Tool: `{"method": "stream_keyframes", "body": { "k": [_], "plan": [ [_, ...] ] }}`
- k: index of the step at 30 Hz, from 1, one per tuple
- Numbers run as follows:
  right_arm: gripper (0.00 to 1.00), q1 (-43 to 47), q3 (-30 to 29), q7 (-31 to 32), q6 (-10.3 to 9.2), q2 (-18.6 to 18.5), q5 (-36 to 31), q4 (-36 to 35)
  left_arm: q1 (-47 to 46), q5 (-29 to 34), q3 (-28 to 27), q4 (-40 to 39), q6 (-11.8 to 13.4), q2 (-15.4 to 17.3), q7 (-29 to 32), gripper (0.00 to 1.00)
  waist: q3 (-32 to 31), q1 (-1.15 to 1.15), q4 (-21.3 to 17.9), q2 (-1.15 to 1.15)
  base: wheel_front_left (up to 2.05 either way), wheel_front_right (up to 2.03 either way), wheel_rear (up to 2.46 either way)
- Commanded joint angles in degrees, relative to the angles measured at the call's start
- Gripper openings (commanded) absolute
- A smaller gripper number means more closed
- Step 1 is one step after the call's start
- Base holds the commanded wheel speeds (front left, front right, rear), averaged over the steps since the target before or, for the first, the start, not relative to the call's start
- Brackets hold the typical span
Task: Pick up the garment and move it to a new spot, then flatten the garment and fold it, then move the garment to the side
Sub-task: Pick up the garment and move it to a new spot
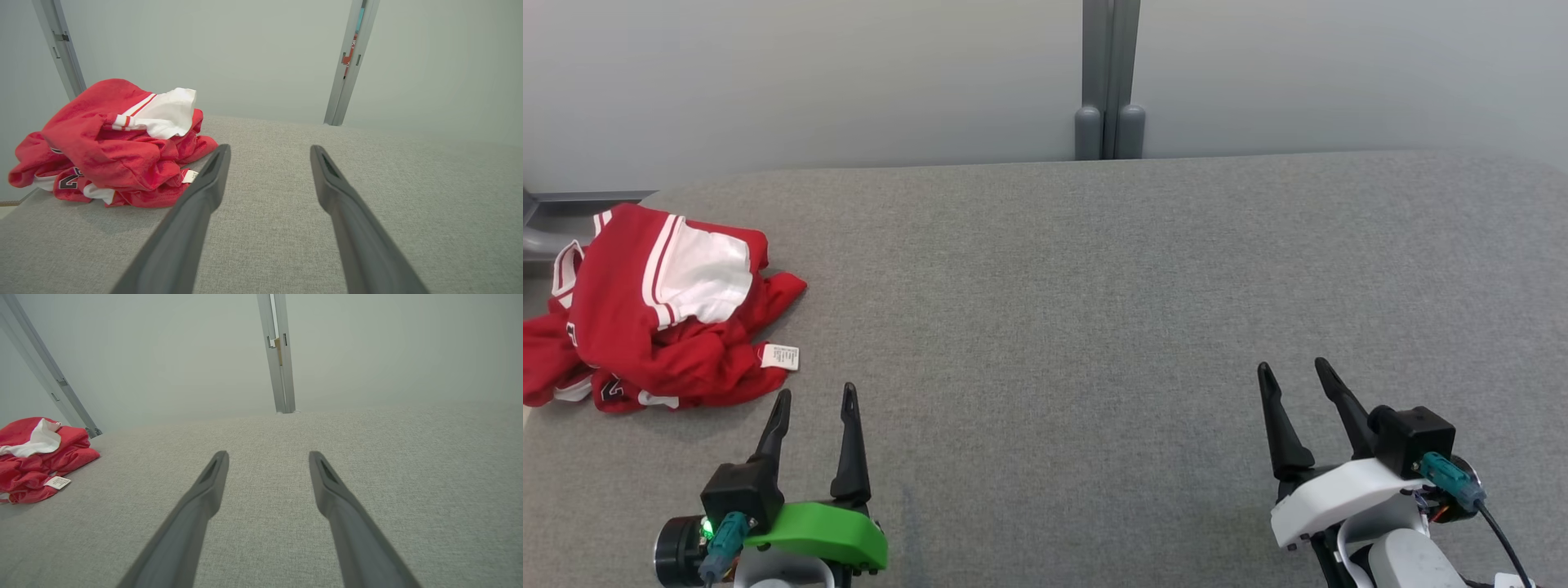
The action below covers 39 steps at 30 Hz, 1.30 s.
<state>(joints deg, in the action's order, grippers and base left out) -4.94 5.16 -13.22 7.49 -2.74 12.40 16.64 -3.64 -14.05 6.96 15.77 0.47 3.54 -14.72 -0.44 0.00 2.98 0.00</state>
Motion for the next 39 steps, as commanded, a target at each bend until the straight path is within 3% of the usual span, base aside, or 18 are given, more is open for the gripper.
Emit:
{"method": "stream_keyframes", "body": {
  "k": [1, 21, 29, 39],
  "plan": [
    [1.00, -0.20, 0.17, -0.50, 0.00, -0.25, -1.22, 0.15, -0.77, 1.02, -0.02, -0.08, 0.28, 0.04, -0.52, 1.00, 0.03, 0.00, 0.05, 0.00, 0.00, 0.00, 0.00],
    [1.00, 0.52, -0.29, -0.70, 0.00, -0.22, -1.06, 0.65, -0.04, 0.24, -0.67, 0.25, 0.41, -0.11, -0.46, 1.00, -0.32, 0.00, 1.14, 0.00, 0.00, 0.00, 0.00],
    [1.00, 0.87, -0.21, -0.32, 0.00, -0.21, -1.17, 0.13, 0.18, 0.50, -0.62, 0.46, 0.54, 0.09, -0.46, 1.00, -0.58, 0.00, 7.41, 0.00, 0.00, 0.00, 0.00],
    [1.00, 1.14, 0.50, -0.38, 0.00, -0.22, -0.59, -0.22, 1.13, -0.35, -1.53, 1.04, 1.12, 0.70, -0.46, 1.00, -0.72, 0.00, 18.21, 0.00, 0.00, 0.00, 0.00]
  ]
}}
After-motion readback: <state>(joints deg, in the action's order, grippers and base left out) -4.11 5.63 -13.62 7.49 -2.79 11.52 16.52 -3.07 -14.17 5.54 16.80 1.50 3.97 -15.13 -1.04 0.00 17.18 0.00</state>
